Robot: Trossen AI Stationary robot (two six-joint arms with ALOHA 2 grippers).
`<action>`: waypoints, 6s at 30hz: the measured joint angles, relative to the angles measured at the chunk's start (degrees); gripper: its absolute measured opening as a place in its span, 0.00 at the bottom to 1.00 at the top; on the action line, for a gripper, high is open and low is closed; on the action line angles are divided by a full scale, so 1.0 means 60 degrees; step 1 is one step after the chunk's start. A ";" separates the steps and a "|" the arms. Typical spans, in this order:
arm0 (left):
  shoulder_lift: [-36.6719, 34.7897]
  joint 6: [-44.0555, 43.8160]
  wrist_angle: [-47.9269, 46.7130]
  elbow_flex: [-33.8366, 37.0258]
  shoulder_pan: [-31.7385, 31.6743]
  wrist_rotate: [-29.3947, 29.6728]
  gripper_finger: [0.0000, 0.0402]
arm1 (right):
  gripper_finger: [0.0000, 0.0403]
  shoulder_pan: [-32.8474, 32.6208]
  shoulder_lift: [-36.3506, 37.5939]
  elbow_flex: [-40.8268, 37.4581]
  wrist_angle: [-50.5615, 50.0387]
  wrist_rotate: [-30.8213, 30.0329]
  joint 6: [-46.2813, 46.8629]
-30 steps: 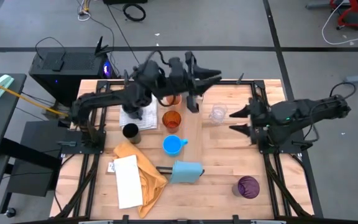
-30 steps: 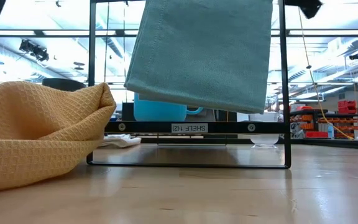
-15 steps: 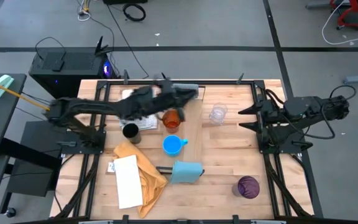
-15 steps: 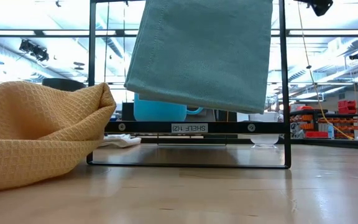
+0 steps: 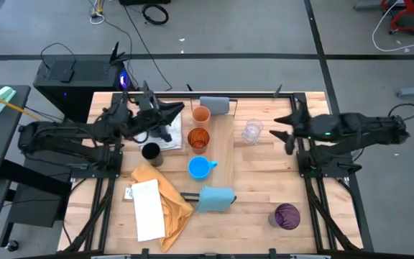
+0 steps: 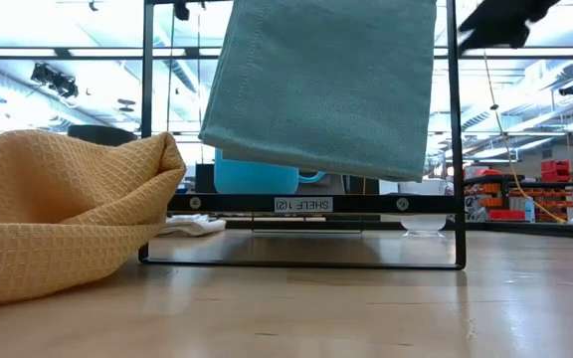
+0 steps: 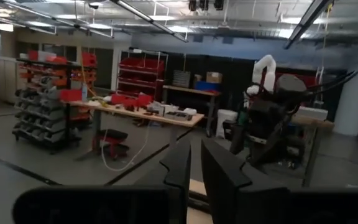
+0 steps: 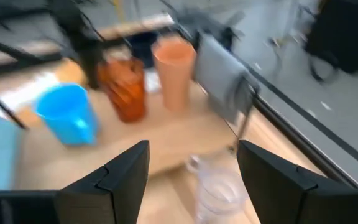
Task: Stack small to large cups/mugs on shelf
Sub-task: Put the transparent mug on the shelf
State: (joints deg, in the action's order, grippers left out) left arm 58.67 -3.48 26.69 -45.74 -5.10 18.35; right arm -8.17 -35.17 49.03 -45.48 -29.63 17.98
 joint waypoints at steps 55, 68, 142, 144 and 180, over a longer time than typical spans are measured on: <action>-0.0495 0.0438 -0.1164 -0.0004 -0.0059 0.0010 0.07 | 0.56 0.6842 -0.5042 0.0059 0.0077 0.4933 0.1497; -0.0495 0.0451 -0.1149 -0.0007 -0.0059 0.0014 0.08 | 0.43 0.6846 -0.5508 0.0059 0.0501 0.5176 0.1258; -0.0495 0.0703 -0.1171 -0.0011 -0.0059 0.0196 0.07 | 0.04 0.3873 -0.5291 0.3637 -0.1559 0.5391 0.3158; -0.0495 0.0710 -0.1171 -0.0011 -0.0059 0.0332 0.06 | 0.04 0.3271 -0.5291 0.3637 -0.1558 0.5323 0.3734; -0.0499 0.0931 -0.1167 -0.0011 -0.1115 0.0816 0.09 | 0.05 -0.0206 -1.0180 0.7983 -0.1178 0.3767 0.5672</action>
State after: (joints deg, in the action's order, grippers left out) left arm 55.68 2.10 19.69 -45.80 -11.79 23.25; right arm -9.41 -96.25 96.93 -52.56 -7.03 52.01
